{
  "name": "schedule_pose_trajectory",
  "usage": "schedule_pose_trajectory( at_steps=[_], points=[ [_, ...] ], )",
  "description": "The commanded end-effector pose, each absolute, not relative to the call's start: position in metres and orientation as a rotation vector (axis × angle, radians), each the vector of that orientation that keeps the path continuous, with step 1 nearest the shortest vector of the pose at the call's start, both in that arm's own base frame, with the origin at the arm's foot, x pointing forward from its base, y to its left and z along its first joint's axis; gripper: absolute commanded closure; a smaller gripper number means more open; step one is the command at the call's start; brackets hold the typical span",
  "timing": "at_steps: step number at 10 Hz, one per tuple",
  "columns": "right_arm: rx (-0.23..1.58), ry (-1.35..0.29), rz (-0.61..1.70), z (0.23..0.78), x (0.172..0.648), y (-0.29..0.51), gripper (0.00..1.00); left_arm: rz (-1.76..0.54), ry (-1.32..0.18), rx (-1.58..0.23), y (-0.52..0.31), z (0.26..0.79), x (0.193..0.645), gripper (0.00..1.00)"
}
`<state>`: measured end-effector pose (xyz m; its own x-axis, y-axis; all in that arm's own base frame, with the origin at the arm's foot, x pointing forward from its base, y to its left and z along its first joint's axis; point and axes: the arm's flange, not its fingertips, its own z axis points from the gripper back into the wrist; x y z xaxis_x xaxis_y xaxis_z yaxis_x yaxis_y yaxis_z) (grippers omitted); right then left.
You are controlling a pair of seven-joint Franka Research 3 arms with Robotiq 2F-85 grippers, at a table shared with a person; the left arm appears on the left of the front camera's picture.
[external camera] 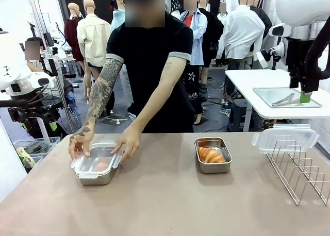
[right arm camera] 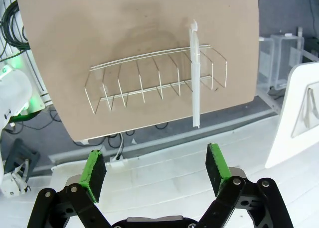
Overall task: Place the bread in airtight containers.
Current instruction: Pick up one Airtight Container lid and hand it to the human.
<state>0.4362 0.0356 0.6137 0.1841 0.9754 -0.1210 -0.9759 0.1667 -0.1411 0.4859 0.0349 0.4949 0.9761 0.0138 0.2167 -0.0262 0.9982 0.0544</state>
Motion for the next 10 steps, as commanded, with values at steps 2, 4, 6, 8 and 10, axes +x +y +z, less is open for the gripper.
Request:
schedule_pose_trajectory(
  at_steps=[2, 4, 6, 8, 10],
  points=[
    [-0.202, 0.002, 1.388, 0.6135, 0.436, 0.0353, 0.0, 0.015, -0.22, 0.057, 0.0351, 0.496, 0.4841, 0.0],
    [-0.202, 0.002, 1.388, 0.6135, 0.436, 0.0353, 0.0, 0.015, -0.22, 0.057, 0.0351, 0.496, 0.4841, 0.0],
    [-0.202, 0.002, 1.388, 0.6135, 0.436, 0.0353, 0.0, 0.015, -0.22, 0.057, 0.0351, 0.496, 0.4841, 0.0],
    [-0.202, 0.002, 1.388, 0.6135, 0.436, 0.0353, 0.0, 0.015, -0.22, 0.057, 0.0351, 0.496, 0.4841, 0.0],
    [-0.202, 0.002, 1.388, 0.6135, 0.436, 0.0353, 0.0, 0.015, -0.22, 0.057, 0.0351, 0.496, 0.4841, 0.0]
  ],
)
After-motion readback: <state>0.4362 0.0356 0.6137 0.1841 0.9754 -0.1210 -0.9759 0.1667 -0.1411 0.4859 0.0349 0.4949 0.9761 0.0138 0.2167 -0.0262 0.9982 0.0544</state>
